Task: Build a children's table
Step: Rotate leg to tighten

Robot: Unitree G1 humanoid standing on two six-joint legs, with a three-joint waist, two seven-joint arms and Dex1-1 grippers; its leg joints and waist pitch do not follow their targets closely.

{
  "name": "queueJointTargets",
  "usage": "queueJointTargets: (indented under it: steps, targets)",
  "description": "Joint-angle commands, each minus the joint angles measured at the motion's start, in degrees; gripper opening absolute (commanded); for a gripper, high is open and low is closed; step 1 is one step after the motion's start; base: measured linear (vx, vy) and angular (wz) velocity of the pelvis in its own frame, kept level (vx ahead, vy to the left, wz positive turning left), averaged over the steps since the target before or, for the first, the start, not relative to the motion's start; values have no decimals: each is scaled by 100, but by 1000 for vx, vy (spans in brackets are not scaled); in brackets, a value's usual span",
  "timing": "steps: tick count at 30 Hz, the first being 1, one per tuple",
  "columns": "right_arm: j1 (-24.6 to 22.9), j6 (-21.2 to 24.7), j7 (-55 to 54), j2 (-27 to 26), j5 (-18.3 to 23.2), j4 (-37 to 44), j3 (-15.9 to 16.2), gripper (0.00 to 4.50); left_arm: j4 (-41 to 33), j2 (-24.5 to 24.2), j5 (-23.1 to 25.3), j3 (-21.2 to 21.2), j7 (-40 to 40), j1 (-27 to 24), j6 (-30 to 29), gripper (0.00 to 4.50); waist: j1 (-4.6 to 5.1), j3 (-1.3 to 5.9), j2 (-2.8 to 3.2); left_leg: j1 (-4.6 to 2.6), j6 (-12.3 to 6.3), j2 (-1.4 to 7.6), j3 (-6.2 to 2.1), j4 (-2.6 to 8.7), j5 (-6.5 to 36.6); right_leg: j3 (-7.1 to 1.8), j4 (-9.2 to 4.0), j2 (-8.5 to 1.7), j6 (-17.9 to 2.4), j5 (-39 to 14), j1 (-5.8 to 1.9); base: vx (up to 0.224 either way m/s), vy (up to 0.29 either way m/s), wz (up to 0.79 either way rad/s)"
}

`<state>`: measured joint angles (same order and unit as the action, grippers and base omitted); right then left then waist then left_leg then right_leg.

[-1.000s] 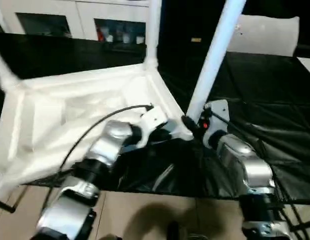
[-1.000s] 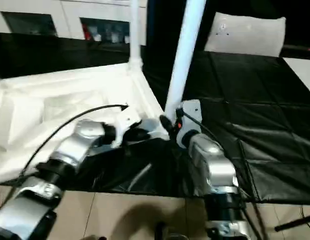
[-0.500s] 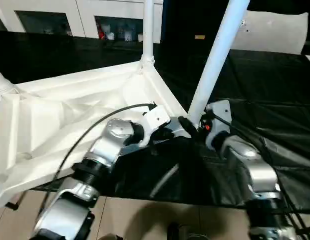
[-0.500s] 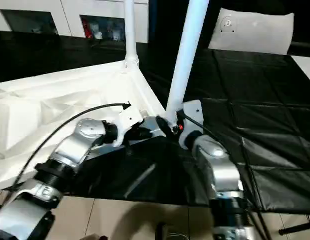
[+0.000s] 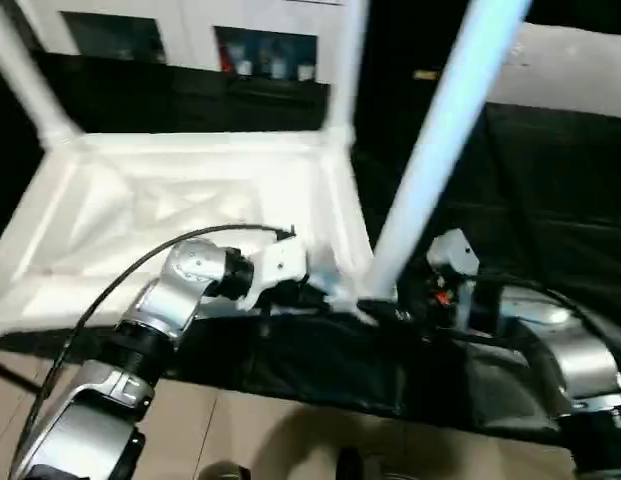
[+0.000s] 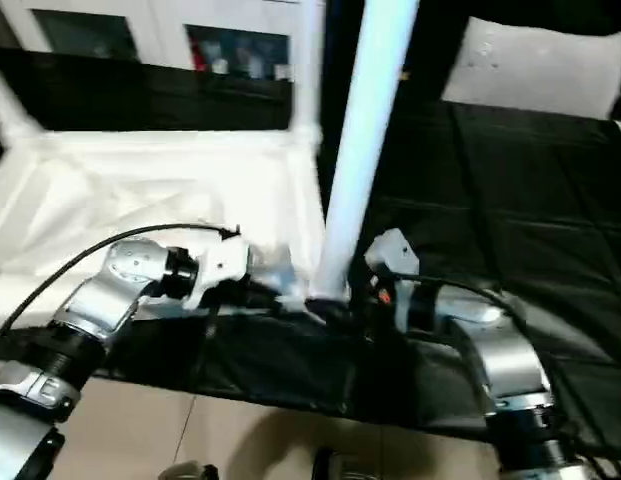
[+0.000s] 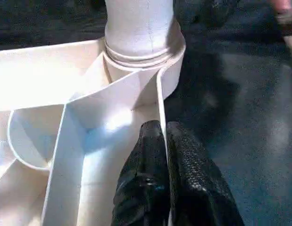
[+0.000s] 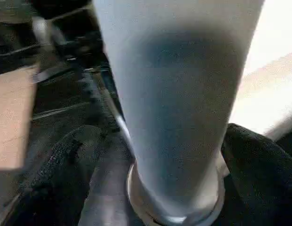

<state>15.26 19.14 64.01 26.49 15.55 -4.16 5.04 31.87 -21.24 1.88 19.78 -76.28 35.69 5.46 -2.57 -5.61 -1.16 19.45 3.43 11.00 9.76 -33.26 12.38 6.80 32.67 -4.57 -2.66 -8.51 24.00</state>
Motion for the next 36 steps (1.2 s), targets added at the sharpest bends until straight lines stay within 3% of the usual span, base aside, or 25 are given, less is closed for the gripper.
queueJointTargets:
  steps: [1,9,11,15,20,21,29,34,36]
  targets:
    - [3,-110,337,153,121,-91,40,414,112,-49,95,355,-448,48,226,0,-3,392,-53,23,-630,247,-22,349,494,-391,-357,-438,-1010,-1700,-386,0,0,0]
    - [256,-261,1187,426,250,-339,274,377,213,-173,-31,511,-1232,141,648,0,-100,403,-81,38,-592,247,-11,325,439,-387,-326,-444,-959,-1782,-392,0,0,0]
    - [285,-281,1305,449,256,-355,335,343,165,-195,-72,536,-1329,117,663,0,-117,402,-80,39,-568,256,-12,326,419,-386,-318,-443,-948,-1788,-385,0,0,0]
    - [329,-327,1502,470,257,-409,420,300,191,-219,-71,572,-1422,117,756,0,-131,409,-98,47,-561,256,-15,325,394,-382,-304,-438,-959,-1703,-388,0,0,0]
    - [371,-329,1643,479,300,-451,478,280,227,-218,-53,561,-1468,126,812,0,-151,413,-104,49,-570,254,-12,320,330,-383,-290,-441,-962,-1636,-393,0,0,0]
    - [375,-313,1669,481,312,-451,486,253,231,-218,-50,561,-1474,126,817,0,-157,414,-109,49,-573,251,-11,318,326,-382,-290,-443,-953,-1653,-395,0,0,0]
    - [310,-226,1719,483,364,-365,528,205,283,-230,-55,600,-1452,126,837,0,-166,410,-109,50,-562,248,-12,318,309,-378,-296,-436,-920,-1678,-392,0,0,0]
    - [67,301,1060,197,513,72,410,200,187,11,-213,332,-918,70,143,0,-176,389,-95,52,-508,247,-15,328,348,-380,-304,-435,-920,-1765,-397,0,0,0]
    - [38,383,874,122,495,126,396,200,195,44,-175,312,-776,77,77,0,-163,364,-97,34,-425,227,-16,348,581,-370,-377,-435,-782,-2166,-384,0,0,0]
